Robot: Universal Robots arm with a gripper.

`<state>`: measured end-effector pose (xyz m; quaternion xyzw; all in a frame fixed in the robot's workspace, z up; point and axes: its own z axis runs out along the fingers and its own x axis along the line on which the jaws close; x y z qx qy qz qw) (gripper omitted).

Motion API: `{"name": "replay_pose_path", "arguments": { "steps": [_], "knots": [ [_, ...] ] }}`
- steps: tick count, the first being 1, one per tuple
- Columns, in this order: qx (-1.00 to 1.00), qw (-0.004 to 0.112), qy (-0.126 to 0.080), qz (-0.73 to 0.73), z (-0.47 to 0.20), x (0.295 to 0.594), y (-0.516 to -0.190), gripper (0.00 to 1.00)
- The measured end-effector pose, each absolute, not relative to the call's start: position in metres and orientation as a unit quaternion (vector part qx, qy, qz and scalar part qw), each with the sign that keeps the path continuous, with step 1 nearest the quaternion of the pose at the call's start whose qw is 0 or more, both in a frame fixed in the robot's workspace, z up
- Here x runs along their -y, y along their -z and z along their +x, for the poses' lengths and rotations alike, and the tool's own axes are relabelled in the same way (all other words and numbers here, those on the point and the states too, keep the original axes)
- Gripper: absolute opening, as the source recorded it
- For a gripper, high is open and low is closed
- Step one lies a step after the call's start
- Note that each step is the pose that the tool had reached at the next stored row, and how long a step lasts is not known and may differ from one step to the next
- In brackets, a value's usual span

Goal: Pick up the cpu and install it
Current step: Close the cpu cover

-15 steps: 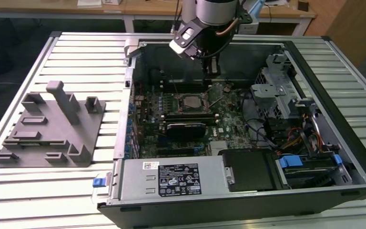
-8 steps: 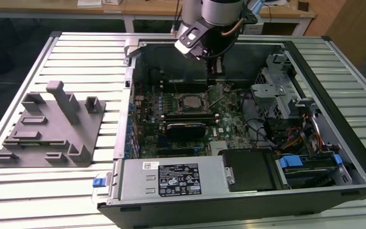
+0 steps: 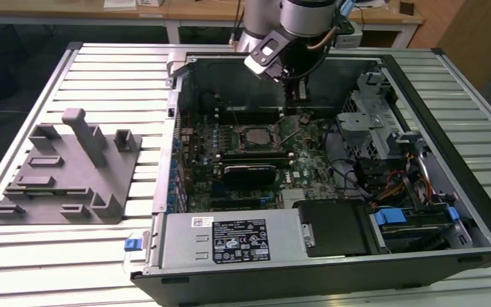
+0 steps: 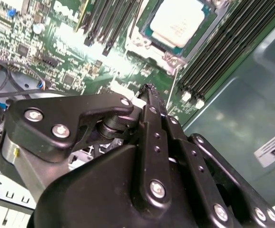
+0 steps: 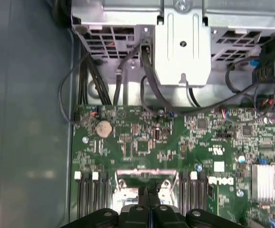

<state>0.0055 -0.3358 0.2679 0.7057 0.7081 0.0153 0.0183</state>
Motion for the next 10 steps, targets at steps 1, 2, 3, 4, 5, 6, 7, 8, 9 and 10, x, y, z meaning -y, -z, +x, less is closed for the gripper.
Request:
{"name": "replay_pose_path", "arguments": {
  "steps": [1,2,3,4,5,6,7,8,9,10],
  "knots": [
    [-0.708,0.018,-0.015,0.706,0.008,0.336,-0.267,0.11],
    [-0.708,0.018,-0.015,0.706,0.011,0.335,-0.267,0.11],
    [-0.708,0.018,-0.015,0.706,0.013,0.335,-0.267,0.11],
    [-0.708,0.018,-0.014,0.706,0.016,0.335,-0.266,0.11],
    [-0.708,0.019,-0.014,0.706,0.019,0.335,-0.266,0.11],
    [-0.708,0.019,-0.014,0.706,0.021,0.335,-0.266,0.11],
    [-0.708,0.019,-0.013,0.706,0.024,0.335,-0.265,0.11],
    [-0.708,0.019,-0.013,0.706,0.027,0.334,-0.265,0.11],
    [-0.708,0.019,-0.013,0.706,0.029,0.334,-0.265,0.11],
    [-0.708,0.019,-0.012,0.706,0.032,0.334,-0.264,0.11]
  ]
}}
